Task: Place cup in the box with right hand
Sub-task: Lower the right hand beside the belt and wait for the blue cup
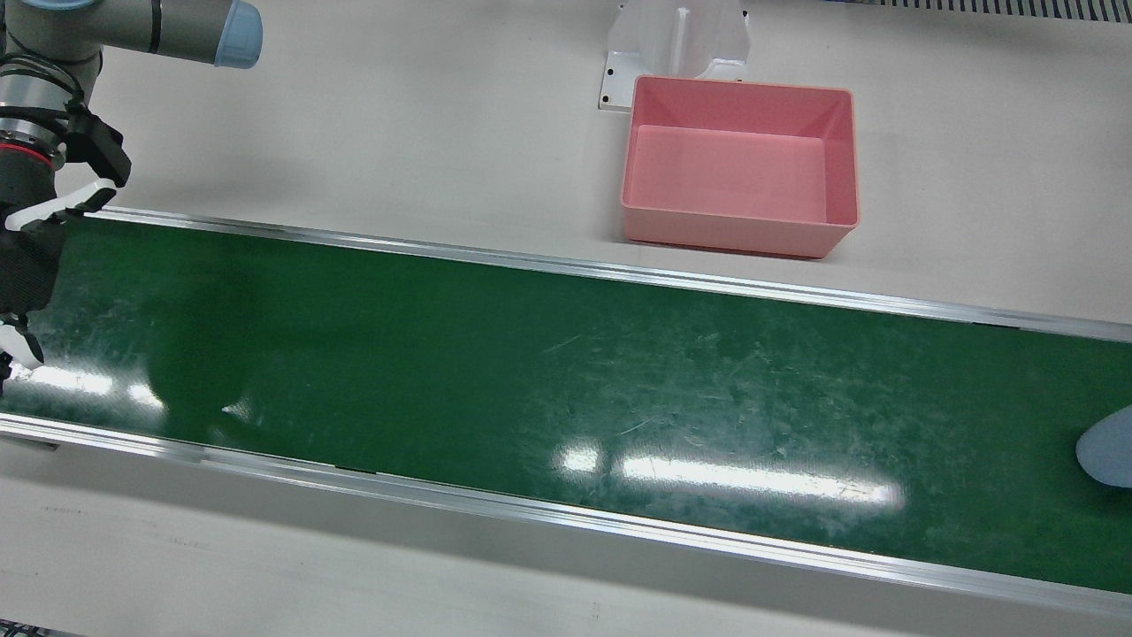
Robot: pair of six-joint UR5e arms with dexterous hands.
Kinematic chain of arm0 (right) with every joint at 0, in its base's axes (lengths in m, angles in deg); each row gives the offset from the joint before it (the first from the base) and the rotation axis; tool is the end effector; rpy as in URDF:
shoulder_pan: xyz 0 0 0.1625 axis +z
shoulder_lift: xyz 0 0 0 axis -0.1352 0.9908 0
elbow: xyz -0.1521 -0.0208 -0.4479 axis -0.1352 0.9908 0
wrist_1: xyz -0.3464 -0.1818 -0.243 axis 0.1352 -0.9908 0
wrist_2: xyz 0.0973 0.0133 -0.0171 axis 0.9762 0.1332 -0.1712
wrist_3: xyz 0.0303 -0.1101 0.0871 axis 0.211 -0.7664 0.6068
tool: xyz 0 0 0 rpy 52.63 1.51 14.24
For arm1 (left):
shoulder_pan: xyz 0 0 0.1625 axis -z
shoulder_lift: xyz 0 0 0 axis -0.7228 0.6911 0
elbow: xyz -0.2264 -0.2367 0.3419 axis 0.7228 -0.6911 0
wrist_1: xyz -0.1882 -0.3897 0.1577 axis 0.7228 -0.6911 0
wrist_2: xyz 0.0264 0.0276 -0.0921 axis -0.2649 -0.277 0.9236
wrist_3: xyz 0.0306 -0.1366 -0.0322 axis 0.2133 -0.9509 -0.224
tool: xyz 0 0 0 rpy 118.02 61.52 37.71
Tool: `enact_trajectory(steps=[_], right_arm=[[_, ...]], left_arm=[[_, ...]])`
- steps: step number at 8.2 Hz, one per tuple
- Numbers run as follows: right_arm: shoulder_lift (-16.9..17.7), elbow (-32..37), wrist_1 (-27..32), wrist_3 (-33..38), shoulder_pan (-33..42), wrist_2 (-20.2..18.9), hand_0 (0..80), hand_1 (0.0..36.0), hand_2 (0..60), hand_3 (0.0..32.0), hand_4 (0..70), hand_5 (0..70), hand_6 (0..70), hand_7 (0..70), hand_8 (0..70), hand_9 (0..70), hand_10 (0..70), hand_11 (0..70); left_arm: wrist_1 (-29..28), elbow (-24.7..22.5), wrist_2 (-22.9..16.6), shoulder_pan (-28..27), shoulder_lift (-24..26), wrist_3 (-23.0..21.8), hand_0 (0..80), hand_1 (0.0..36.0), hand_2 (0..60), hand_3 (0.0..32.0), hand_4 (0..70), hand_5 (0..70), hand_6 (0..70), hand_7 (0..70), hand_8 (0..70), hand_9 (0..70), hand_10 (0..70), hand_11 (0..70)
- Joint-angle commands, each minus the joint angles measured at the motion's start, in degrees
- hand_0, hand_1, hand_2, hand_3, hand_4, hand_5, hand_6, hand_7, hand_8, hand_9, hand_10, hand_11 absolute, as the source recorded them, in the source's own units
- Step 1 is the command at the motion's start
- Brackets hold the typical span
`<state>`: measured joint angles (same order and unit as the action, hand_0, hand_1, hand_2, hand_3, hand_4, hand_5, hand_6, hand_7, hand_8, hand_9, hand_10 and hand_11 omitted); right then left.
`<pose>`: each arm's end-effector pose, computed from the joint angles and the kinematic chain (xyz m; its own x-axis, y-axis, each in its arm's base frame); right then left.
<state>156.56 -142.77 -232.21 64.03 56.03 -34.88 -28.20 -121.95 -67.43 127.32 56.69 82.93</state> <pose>-0.1117 -0.6247 0.5493 -0.9767 0.1017 0.1888 -0.1577 0.2555 -0.9539 0.0049 -0.6756 0.5650 -0.9262 -0.3768 -0.0156 -0.0131 0.0735 -0.9972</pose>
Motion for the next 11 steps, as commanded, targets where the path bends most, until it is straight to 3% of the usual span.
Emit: enact_trajectory(steps=[1,2,3,4,7,8,9,10,11], right_arm=[[-0.2,-0.7,-6.8,2.5,-0.3,2.3,49.9,9.5,0.0,2.8,28.1,1.8,1.2,11.9,0.0,0.9,0.0,0.8],[0.0,-0.4,-7.8,2.6,-0.3,2.4,48.6,11.6,0.6,11.6,23.3,1.7,0.5,14.2,0.0,1.4,0.0,0.6],[0.2,-0.1,-7.9,2.6,-0.2,2.4,47.8,13.4,5.0,18.2,13.4,2.0,0.0,11.5,0.0,0.9,0.0,0.5],[0.1,-0.1,-7.9,2.6,-0.3,2.4,47.5,14.0,7.1,18.8,10.1,2.0,0.0,10.3,0.0,0.6,0.0,0.6],[0.0,-0.9,-7.8,2.7,-0.3,2.6,46.2,13.8,14.9,17.8,12.3,1.6,0.0,12.2,0.0,1.0,0.0,0.9],[0.0,-1.7,-7.8,2.7,-0.3,2.7,46.2,13.1,13.6,17.0,13.9,1.5,0.0,12.3,0.0,1.0,0.0,1.1],[0.0,-2.1,-7.8,2.6,-0.3,2.7,46.8,11.6,7.8,4.2,22.5,1.4,1.3,12.5,0.0,1.1,0.5,1.8],[0.0,-2.2,-7.8,2.6,-0.3,2.6,46.9,11.2,5.6,0.0,23.1,1.7,3.5,14.4,0.0,1.4,0.9,2.5],[-0.1,-2.3,-7.8,2.6,-0.4,2.6,47.0,11.3,4.8,0.0,19.5,1.9,3.8,16.4,0.0,1.8,0.9,2.5]], left_arm=[[0.0,0.0,0.0,0.0,0.0,0.0,0.0,0.0,0.0,0.0,0.0,0.0,0.0,0.0,0.0,0.0,0.0,0.0],[0.0,0.0,0.0,0.0,0.0,0.0,0.0,0.0,0.0,0.0,0.0,0.0,0.0,0.0,0.0,0.0,0.0,0.0],[0.0,0.0,0.0,0.0,0.0,0.0,0.0,0.0,0.0,0.0,0.0,0.0,0.0,0.0,0.0,0.0,0.0,0.0],[0.0,0.0,0.0,0.0,0.0,0.0,0.0,0.0,0.0,0.0,0.0,0.0,0.0,0.0,0.0,0.0,0.0,0.0],[0.0,0.0,0.0,0.0,0.0,0.0,0.0,0.0,0.0,0.0,0.0,0.0,0.0,0.0,0.0,0.0,0.0,0.0],[0.0,0.0,0.0,0.0,0.0,0.0,0.0,0.0,0.0,0.0,0.0,0.0,0.0,0.0,0.0,0.0,0.0,0.0],[0.0,0.0,-0.1,0.0,0.0,0.0,0.0,0.0,0.0,0.0,0.0,0.0,0.0,0.0,0.0,0.0,0.0,0.0],[0.0,0.0,0.0,0.0,0.0,0.0,0.0,0.0,0.0,0.0,0.0,0.0,0.0,0.0,0.0,0.0,0.0,0.0],[0.0,0.0,0.0,0.0,0.0,0.0,0.0,0.0,0.0,0.0,0.0,0.0,0.0,0.0,0.0,0.0,0.0,0.0]])
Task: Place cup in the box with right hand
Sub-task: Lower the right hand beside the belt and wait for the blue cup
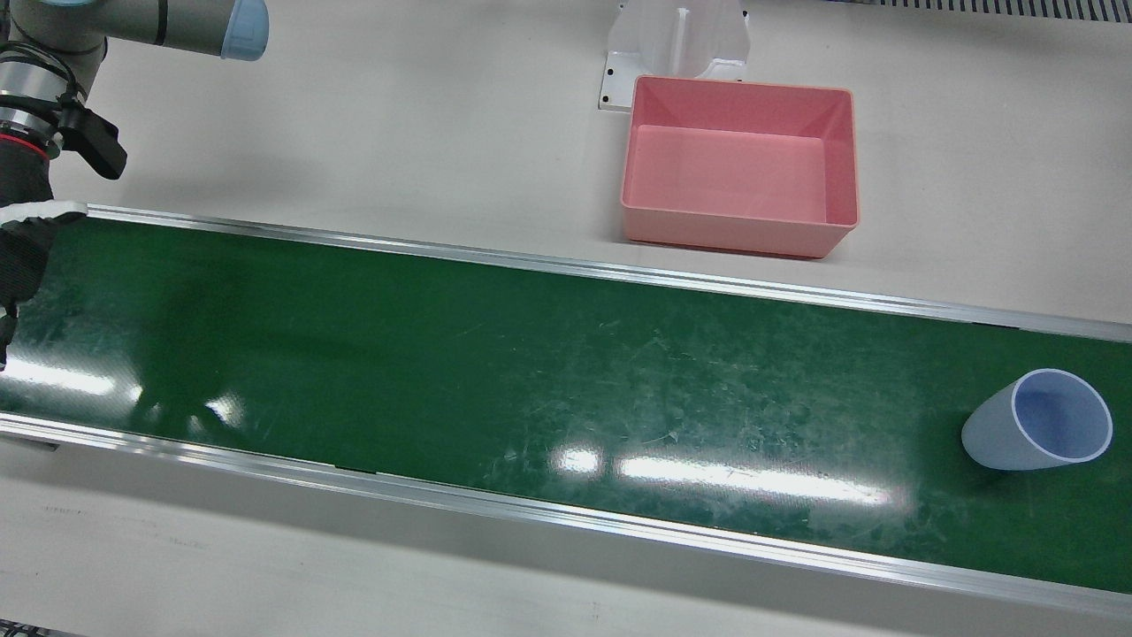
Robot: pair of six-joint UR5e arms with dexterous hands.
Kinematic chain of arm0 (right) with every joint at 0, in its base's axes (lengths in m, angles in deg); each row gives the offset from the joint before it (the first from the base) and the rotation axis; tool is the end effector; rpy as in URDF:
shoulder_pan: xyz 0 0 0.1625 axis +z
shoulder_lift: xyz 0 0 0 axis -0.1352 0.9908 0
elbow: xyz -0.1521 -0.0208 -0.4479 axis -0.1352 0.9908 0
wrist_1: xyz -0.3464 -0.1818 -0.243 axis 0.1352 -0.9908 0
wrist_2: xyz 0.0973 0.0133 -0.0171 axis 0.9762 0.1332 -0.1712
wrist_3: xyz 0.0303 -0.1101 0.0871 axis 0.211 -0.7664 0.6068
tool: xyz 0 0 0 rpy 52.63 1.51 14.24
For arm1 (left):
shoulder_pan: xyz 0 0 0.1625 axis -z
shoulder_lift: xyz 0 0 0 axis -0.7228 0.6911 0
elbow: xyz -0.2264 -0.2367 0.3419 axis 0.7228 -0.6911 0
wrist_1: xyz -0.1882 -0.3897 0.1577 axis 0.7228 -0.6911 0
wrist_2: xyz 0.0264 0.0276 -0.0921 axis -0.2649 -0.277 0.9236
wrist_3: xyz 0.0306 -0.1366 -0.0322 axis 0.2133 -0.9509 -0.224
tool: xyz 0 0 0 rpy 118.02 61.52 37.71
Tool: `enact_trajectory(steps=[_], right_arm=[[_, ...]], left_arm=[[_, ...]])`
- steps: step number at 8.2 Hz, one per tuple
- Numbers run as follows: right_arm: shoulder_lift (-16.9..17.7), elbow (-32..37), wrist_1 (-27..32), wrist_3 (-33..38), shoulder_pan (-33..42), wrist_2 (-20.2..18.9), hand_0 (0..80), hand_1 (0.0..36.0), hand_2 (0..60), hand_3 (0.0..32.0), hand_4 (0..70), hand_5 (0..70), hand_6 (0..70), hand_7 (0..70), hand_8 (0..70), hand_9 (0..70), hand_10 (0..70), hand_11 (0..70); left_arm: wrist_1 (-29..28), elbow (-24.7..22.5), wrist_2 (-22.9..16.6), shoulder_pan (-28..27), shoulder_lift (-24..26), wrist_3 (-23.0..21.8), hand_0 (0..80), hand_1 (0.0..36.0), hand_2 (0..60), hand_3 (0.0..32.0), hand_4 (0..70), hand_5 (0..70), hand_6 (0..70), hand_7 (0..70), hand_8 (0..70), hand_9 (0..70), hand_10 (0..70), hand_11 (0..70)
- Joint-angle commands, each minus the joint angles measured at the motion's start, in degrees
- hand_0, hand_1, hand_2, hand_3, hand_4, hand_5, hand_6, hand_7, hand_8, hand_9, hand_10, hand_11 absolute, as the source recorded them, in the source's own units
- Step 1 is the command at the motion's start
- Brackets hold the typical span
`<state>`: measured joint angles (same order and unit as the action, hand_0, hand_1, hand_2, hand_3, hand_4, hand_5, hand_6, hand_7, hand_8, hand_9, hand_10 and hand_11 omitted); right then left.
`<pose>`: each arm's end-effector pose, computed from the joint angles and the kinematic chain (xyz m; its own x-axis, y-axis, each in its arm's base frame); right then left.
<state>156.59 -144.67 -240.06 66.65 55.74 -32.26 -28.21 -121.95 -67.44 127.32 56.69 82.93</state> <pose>-0.1027 -0.6137 0.5522 -0.9809 0.0897 0.1728 -0.1581 0.1507 -0.9759 0.0050 -0.6756 0.5650 -0.9261 -0.3769 -0.0157 -0.0131 0.0737 -0.9972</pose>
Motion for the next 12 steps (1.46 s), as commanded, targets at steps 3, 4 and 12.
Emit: enact_trajectory(steps=[3,4,12], right_arm=[[-0.2,-1.1,0.1,0.0,-0.2,0.0,54.6,14.7,0.0,0.0,11.2,4.5,2.4,5.9,0.0,0.0,1.0,3.7],[-0.2,-0.9,0.1,-0.1,-0.4,0.0,55.6,15.4,0.0,0.0,11.0,4.8,2.3,5.4,0.0,0.0,1.1,4.0],[-0.6,-0.8,-0.4,-0.3,-2.1,0.0,64.0,18.8,0.0,0.0,18.9,6.3,3.1,6.8,0.0,0.0,1.8,5.5]], left_arm=[[0.0,0.0,0.0,0.0,0.0,0.0,0.0,0.0,0.0,0.0,0.0,0.0,0.0,0.0,0.0,0.0,0.0,0.0],[0.0,0.0,0.0,0.0,0.0,0.0,0.0,0.0,0.0,0.0,0.0,0.0,0.0,0.0,0.0,0.0,0.0,0.0],[0.0,0.0,0.0,0.0,0.0,0.0,0.0,0.0,0.0,0.0,0.0,0.0,0.0,0.0,0.0,0.0,0.0,0.0]])
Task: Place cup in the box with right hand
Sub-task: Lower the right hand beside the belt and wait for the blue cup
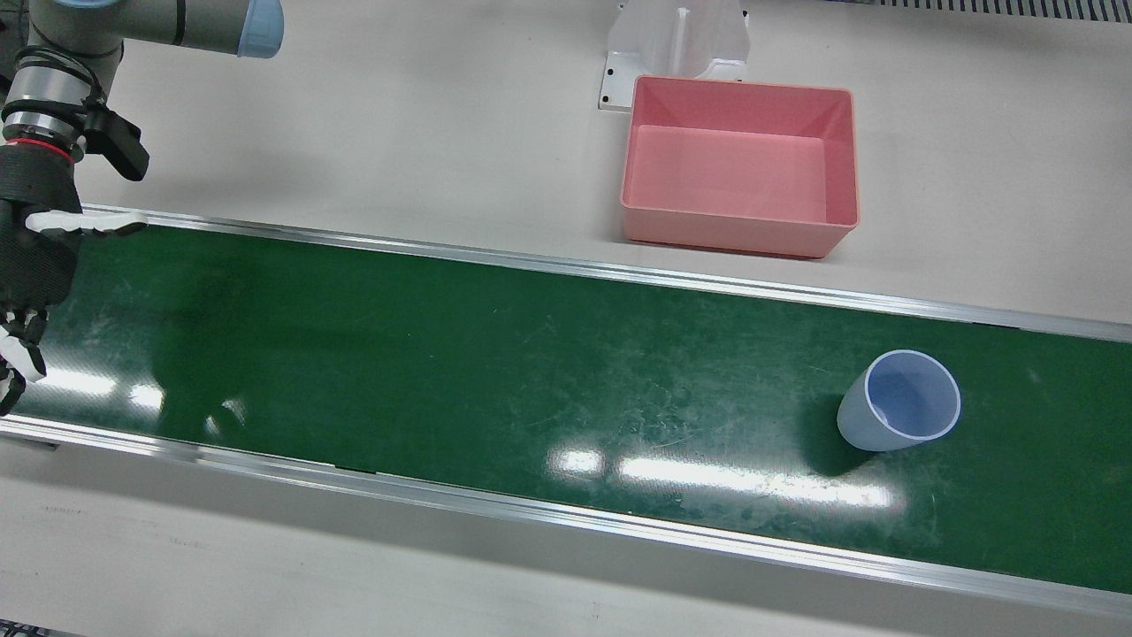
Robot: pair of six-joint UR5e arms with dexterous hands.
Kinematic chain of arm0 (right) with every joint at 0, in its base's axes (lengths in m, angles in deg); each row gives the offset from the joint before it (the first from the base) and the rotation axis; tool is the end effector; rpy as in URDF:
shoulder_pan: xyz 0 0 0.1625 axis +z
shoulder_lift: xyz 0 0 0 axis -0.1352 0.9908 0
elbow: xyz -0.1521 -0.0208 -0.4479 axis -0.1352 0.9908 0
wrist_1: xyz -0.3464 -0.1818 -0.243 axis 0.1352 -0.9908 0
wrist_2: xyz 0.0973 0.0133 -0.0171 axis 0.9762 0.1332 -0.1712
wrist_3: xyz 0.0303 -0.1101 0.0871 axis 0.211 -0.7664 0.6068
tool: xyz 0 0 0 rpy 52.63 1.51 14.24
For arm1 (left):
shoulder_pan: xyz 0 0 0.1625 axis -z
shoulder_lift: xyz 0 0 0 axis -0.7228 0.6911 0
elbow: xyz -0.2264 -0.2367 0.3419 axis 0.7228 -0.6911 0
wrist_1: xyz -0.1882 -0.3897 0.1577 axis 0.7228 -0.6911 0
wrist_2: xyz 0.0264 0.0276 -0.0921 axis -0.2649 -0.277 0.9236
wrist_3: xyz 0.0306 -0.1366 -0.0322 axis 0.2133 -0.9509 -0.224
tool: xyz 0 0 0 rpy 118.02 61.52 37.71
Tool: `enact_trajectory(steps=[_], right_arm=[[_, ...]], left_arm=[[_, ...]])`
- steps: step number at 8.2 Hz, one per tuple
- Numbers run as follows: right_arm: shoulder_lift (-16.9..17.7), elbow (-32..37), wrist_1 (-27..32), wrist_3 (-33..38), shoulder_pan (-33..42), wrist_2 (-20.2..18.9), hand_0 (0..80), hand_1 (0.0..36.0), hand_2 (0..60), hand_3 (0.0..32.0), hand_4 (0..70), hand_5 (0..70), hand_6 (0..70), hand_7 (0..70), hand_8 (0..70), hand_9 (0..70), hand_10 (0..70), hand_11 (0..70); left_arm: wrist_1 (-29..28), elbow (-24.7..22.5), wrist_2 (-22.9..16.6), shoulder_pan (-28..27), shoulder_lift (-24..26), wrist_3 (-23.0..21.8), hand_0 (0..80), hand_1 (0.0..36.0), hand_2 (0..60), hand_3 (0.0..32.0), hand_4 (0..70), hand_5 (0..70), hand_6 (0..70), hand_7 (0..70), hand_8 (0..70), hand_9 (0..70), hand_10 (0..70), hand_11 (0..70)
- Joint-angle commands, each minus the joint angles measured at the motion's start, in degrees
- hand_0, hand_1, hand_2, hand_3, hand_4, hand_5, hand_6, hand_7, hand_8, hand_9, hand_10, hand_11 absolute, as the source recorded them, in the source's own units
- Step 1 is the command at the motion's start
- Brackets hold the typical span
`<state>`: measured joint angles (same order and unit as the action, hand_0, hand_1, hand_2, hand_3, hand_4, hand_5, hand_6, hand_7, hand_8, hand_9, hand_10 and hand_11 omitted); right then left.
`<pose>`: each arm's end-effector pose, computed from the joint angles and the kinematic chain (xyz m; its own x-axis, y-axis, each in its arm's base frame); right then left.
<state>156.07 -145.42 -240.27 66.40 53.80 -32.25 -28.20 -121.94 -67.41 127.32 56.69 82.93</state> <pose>-0.1243 -0.6117 0.5401 -0.9782 0.1191 0.1704 -0.1486 0.1723 -0.9738 0.0049 -0.6757 0.5651 -0.9263 -0.3764 -0.0156 -0.0131 0.0733 -0.9972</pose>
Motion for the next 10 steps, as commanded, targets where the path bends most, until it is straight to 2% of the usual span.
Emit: enact_trajectory(steps=[1,3,4,6,10], right_arm=[[-0.2,0.0,-0.1,0.0,-0.1,0.0,67.5,18.9,0.0,0.0,22.4,6.5,3.2,6.9,0.0,0.0,1.9,5.6],[-0.2,0.0,-0.1,0.0,-0.1,0.0,63.4,19.2,0.0,0.0,21.1,6.2,3.2,7.4,0.0,0.0,1.5,4.9],[-0.2,0.0,-0.1,0.0,-0.1,0.0,63.5,19.3,0.0,0.0,18.5,6.3,3.0,6.7,0.0,0.0,1.5,5.0],[-0.2,0.0,-0.1,0.1,0.0,0.0,62.9,19.6,0.0,0.0,20.6,6.1,3.3,8.1,0.0,0.2,1.5,4.9],[-0.2,0.1,0.2,0.1,0.0,0.0,61.9,20.1,0.0,0.0,15.4,6.3,3.0,7.3,0.0,0.0,1.1,4.5]], left_arm=[[0.0,0.0,0.0,0.0,0.0,0.0,0.0,0.0,0.0,0.0,0.0,0.0,0.0,0.0,0.0,0.0,0.0,0.0],[0.0,0.0,0.0,0.0,0.0,0.0,0.0,0.0,0.0,0.0,0.0,0.0,0.0,0.0,0.0,0.0,0.0,0.0],[0.0,0.0,0.0,0.0,0.0,0.0,0.0,0.0,0.0,0.0,0.0,0.0,0.0,0.0,0.0,0.0,0.0,0.0],[0.0,0.0,0.0,0.0,0.0,0.0,0.0,0.0,0.0,0.0,0.0,0.0,0.0,0.0,0.0,0.0,0.0,0.0],[0.0,0.0,0.0,0.0,0.0,0.0,0.0,0.0,0.0,0.0,0.0,0.0,0.0,0.0,0.0,0.0,0.0,0.0]])
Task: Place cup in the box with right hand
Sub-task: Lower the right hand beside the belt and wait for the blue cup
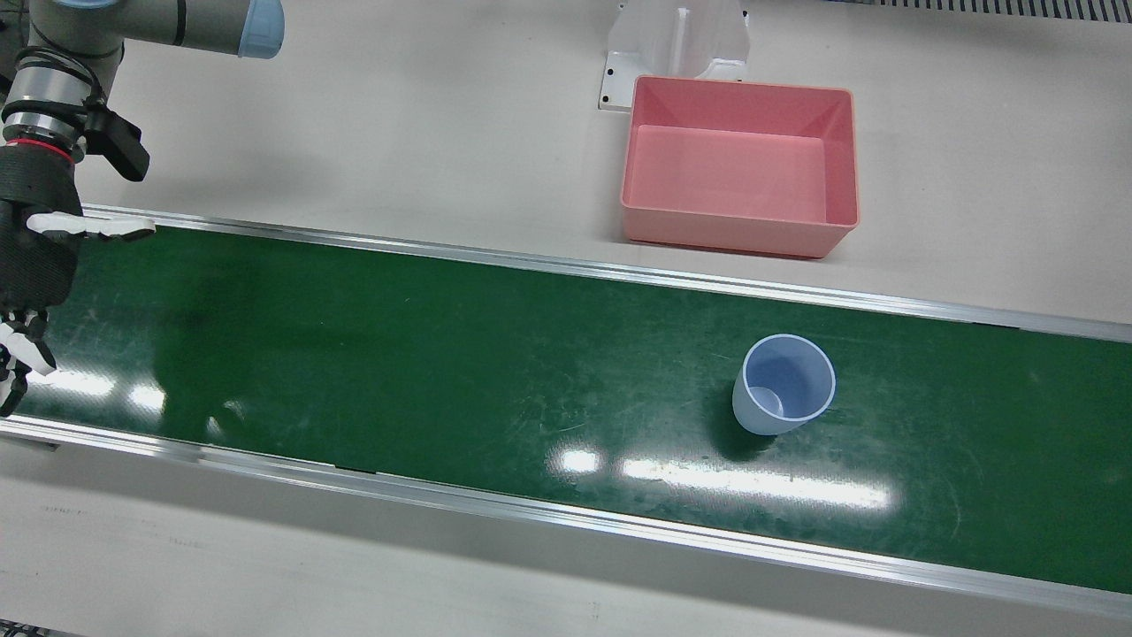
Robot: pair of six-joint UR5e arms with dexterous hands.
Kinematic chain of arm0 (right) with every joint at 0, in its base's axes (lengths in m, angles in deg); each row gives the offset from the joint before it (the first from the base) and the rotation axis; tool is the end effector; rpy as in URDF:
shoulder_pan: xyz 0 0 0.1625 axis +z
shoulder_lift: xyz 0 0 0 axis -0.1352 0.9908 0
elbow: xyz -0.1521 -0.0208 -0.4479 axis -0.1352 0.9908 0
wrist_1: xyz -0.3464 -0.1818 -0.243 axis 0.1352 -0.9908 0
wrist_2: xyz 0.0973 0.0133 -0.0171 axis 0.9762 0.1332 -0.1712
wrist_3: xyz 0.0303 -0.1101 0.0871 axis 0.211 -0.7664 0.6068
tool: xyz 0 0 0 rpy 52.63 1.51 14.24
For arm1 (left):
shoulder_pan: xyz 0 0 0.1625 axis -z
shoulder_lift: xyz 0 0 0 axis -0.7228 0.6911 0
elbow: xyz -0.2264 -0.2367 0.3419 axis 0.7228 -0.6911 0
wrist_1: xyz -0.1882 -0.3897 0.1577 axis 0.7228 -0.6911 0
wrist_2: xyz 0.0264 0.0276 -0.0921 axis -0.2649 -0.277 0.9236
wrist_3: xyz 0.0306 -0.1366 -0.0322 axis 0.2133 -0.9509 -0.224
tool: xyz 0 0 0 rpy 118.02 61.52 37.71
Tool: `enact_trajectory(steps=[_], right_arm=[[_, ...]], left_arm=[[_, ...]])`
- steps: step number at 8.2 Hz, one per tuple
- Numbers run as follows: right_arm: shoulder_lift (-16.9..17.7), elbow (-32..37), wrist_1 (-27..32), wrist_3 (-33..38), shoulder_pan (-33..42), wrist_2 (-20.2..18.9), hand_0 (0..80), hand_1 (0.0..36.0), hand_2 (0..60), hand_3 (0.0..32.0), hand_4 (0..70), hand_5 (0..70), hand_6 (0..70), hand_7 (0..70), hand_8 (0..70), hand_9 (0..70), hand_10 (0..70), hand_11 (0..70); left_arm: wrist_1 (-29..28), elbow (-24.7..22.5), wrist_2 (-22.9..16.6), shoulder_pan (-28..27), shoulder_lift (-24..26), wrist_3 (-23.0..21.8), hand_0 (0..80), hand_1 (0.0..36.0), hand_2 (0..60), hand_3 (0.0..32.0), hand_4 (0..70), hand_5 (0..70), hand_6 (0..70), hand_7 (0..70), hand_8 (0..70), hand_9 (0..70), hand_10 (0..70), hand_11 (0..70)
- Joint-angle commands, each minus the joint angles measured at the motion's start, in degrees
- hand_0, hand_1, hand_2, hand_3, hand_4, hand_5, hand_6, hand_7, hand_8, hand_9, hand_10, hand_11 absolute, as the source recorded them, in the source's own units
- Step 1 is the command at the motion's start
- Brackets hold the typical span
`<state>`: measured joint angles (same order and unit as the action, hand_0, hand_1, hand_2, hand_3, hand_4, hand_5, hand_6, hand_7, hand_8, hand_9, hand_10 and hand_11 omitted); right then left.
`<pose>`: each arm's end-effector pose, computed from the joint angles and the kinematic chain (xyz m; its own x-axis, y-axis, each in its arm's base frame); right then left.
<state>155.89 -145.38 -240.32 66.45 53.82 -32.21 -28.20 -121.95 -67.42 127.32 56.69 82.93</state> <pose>-0.1246 -0.6128 0.5387 -0.9785 0.1181 0.1688 -0.1471 0.1733 -0.9738 0.0049 -0.6756 0.5650 -0.9262 -0.3766 -0.0156 -0.0131 0.0735 -0.9972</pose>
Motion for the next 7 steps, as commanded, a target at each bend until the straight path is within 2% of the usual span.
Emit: enact_trajectory(steps=[1,2,3,7], right_arm=[[0.0,0.2,0.3,0.0,-0.1,0.1,61.4,20.4,0.0,2.2,11.0,6.3,2.0,8.1,0.0,0.2,1.1,4.4],[0.0,0.2,0.4,0.1,-0.1,0.1,61.4,21.0,0.0,30.2,0.7,6.7,0.0,9.0,0.0,0.4,0.9,4.2],[0.0,0.2,0.4,0.0,-0.1,0.1,60.7,21.2,0.0,32.0,0.0,6.6,0.0,10.3,0.0,0.6,1.1,4.4],[0.0,-0.1,0.4,0.0,-0.1,0.1,55.8,20.2,0.0,32.0,0.0,6.5,0.0,9.9,0.0,0.5,0.3,3.3]], left_arm=[[0.0,0.0,0.0,0.0,0.0,0.0,0.0,0.0,0.0,0.0,0.0,0.0,0.0,0.0,0.0,0.0,0.0,0.0],[0.0,0.0,0.0,0.0,0.0,0.0,0.0,0.0,0.0,0.0,0.0,0.0,0.0,0.0,0.0,0.0,0.0,0.0],[0.0,0.0,0.0,0.0,0.0,0.0,0.0,0.0,0.0,0.0,0.0,0.0,0.0,0.0,0.0,0.0,0.0,0.0],[0.0,0.0,0.0,0.0,0.0,0.0,0.0,0.0,0.0,0.0,0.0,0.0,0.0,0.0,0.0,0.0,0.0,0.0]])
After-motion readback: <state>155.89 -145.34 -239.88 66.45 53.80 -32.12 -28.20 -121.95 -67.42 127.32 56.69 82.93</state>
